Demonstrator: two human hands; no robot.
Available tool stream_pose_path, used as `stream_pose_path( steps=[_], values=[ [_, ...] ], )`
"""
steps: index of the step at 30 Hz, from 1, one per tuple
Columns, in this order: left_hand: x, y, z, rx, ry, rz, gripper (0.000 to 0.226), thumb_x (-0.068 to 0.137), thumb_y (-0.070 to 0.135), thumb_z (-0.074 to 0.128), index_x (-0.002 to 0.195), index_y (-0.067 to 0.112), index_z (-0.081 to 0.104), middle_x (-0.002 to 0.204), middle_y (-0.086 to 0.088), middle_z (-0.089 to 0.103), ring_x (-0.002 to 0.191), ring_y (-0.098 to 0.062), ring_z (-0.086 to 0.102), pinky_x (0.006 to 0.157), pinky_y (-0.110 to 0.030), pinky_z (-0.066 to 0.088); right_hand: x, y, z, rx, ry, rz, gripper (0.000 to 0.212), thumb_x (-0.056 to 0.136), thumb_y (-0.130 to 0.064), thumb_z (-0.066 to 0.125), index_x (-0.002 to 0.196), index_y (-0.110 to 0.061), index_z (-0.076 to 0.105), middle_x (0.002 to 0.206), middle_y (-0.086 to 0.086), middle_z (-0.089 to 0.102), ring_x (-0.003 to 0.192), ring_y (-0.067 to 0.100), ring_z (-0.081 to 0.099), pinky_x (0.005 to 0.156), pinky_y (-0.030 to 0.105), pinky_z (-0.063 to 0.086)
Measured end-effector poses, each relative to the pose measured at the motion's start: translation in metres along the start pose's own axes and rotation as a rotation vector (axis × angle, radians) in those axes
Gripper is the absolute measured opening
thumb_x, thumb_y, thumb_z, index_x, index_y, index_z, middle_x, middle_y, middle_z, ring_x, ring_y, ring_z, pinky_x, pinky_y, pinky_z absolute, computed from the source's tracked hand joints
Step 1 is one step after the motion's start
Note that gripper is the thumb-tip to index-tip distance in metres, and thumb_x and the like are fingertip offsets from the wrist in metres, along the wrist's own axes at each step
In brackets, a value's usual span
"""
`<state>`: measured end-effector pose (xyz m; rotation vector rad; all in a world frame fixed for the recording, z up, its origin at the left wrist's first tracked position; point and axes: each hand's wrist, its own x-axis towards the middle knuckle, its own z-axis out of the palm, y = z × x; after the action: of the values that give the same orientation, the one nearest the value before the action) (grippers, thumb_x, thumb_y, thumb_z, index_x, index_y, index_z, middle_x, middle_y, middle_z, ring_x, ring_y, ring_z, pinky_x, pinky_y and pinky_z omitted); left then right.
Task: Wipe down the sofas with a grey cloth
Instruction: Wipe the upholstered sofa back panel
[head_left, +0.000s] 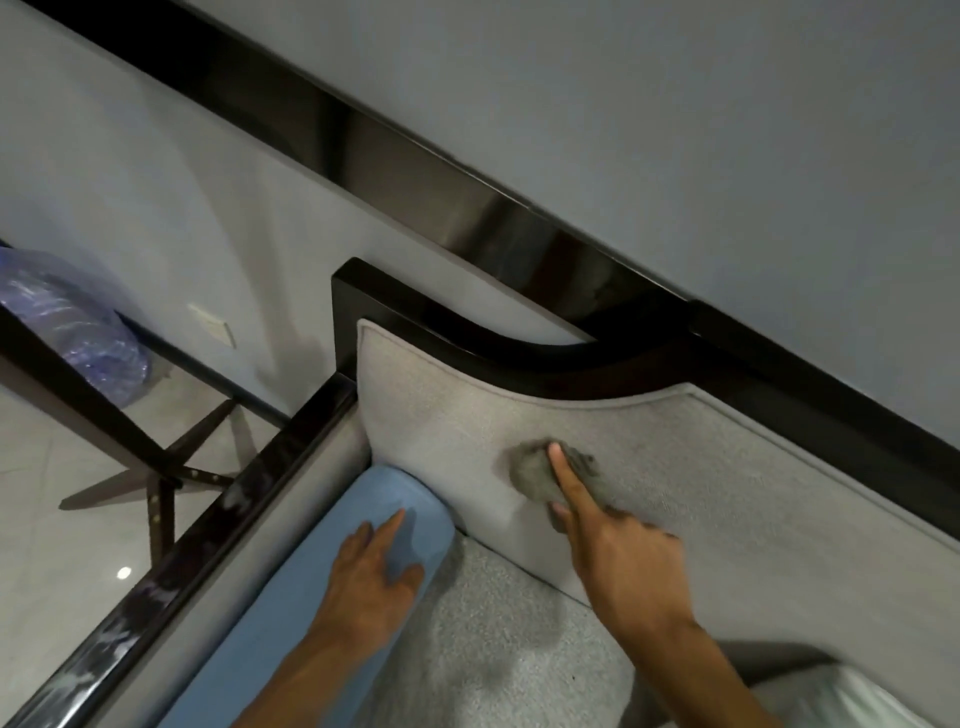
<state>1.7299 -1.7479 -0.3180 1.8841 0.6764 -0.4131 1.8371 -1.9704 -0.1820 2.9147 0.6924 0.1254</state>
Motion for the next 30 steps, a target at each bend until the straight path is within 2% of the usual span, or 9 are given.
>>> stream_pose_path(
  steps=[4, 7, 9, 13, 15, 18, 23, 26, 30],
  values=[
    [0.0, 0.005, 0.002, -0.022, 0.001, -0.028, 0.068, 0.101, 0.041, 0.059, 0.158, 0.046, 0.022, 0.171, -0.002, 0.01, 0.158, -0.021, 0.007, 0.128, -0.042, 0.016, -0.012, 0.018, -0.01, 0.039, 0.02, -0.01, 0.063, 0.094, -0.046, 0.05, 0.154, -0.042, 0.028, 0.041, -0.007, 0.037, 0.028, 0.008, 0.027, 0.035, 0.015, 0.026],
    [-0.002, 0.009, 0.002, -0.046, -0.01, -0.049, 0.066, 0.101, 0.043, 0.058, 0.158, 0.045, 0.024, 0.171, 0.002, 0.014, 0.158, -0.019, 0.01, 0.128, -0.04, 0.016, 0.014, -0.011, 0.007, 0.094, 0.069, -0.008, 0.056, 0.104, -0.047, 0.035, 0.156, -0.039, 0.017, 0.043, -0.004, 0.048, 0.029, 0.008, 0.034, 0.034, 0.018, 0.032],
    [-0.003, 0.009, 0.001, -0.036, -0.016, -0.048, 0.066, 0.101, 0.044, 0.057, 0.158, 0.045, 0.024, 0.17, 0.004, 0.015, 0.157, -0.018, 0.012, 0.127, -0.039, 0.018, 0.036, -0.04, 0.019, 0.102, 0.084, -0.082, 0.055, 0.104, -0.051, 0.022, 0.155, -0.043, 0.003, 0.054, -0.001, 0.061, 0.038, 0.012, 0.051, 0.04, 0.022, 0.038],
    [-0.004, 0.002, 0.001, -0.062, -0.01, -0.047, 0.068, 0.1, 0.045, 0.059, 0.157, 0.047, 0.023, 0.17, 0.007, 0.014, 0.157, -0.017, 0.014, 0.126, -0.041, 0.022, 0.058, -0.082, 0.026, 0.069, -0.097, -0.232, 0.06, 0.107, -0.048, 0.031, 0.152, -0.046, -0.007, 0.082, 0.004, 0.071, 0.066, 0.02, 0.068, 0.055, 0.026, 0.041],
    [-0.006, -0.001, 0.0, -0.096, -0.007, -0.03, 0.067, 0.1, 0.043, 0.06, 0.156, 0.048, 0.023, 0.171, 0.007, 0.011, 0.158, -0.016, 0.009, 0.127, -0.04, 0.02, 0.061, -0.078, 0.017, 0.062, -0.13, -0.239, 0.058, 0.107, -0.045, 0.035, 0.156, -0.044, 0.005, 0.097, 0.006, 0.072, 0.074, 0.021, 0.069, 0.059, 0.03, 0.047],
    [-0.009, -0.002, -0.003, -0.131, -0.011, -0.015, 0.065, 0.102, 0.041, 0.058, 0.156, 0.048, 0.023, 0.171, 0.008, 0.007, 0.158, -0.013, 0.0, 0.128, -0.037, 0.013, 0.068, -0.071, -0.001, 0.131, 0.141, -0.33, 0.049, 0.096, -0.038, 0.061, 0.144, -0.033, 0.05, 0.118, 0.014, 0.063, 0.069, 0.024, 0.068, 0.054, 0.033, 0.055],
    [-0.009, -0.001, -0.012, -0.165, -0.004, -0.021, 0.065, 0.102, 0.043, 0.056, 0.156, 0.049, 0.021, 0.171, 0.009, 0.005, 0.158, -0.012, -0.005, 0.128, -0.033, 0.006, 0.113, -0.088, -0.003, 0.152, 0.35, -0.448, 0.045, 0.086, -0.026, 0.076, 0.128, -0.019, 0.063, 0.092, 0.016, 0.065, 0.066, 0.03, 0.061, 0.062, 0.039, 0.052],
    [-0.009, -0.002, -0.016, -0.175, 0.009, -0.014, 0.065, 0.103, 0.044, 0.054, 0.158, 0.046, 0.02, 0.171, 0.01, 0.003, 0.157, -0.011, -0.005, 0.126, -0.031, 0.003, 0.12, -0.091, 0.014, 0.044, 0.339, -0.486, 0.019, 0.094, -0.031, 0.062, 0.106, -0.019, 0.07, 0.082, 0.011, 0.067, 0.07, 0.03, 0.061, 0.067, 0.037, 0.041],
    [-0.01, -0.001, -0.015, -0.214, 0.016, -0.021, 0.066, 0.103, 0.046, 0.053, 0.16, 0.044, 0.02, 0.17, 0.013, 0.006, 0.157, -0.007, -0.005, 0.127, -0.03, 0.003, 0.131, -0.107, 0.02, 0.0, 0.37, -0.502, 0.031, 0.099, -0.04, 0.05, 0.086, -0.017, 0.068, 0.078, 0.009, 0.066, 0.065, 0.027, 0.058, 0.065, 0.036, 0.041]
  ],
)
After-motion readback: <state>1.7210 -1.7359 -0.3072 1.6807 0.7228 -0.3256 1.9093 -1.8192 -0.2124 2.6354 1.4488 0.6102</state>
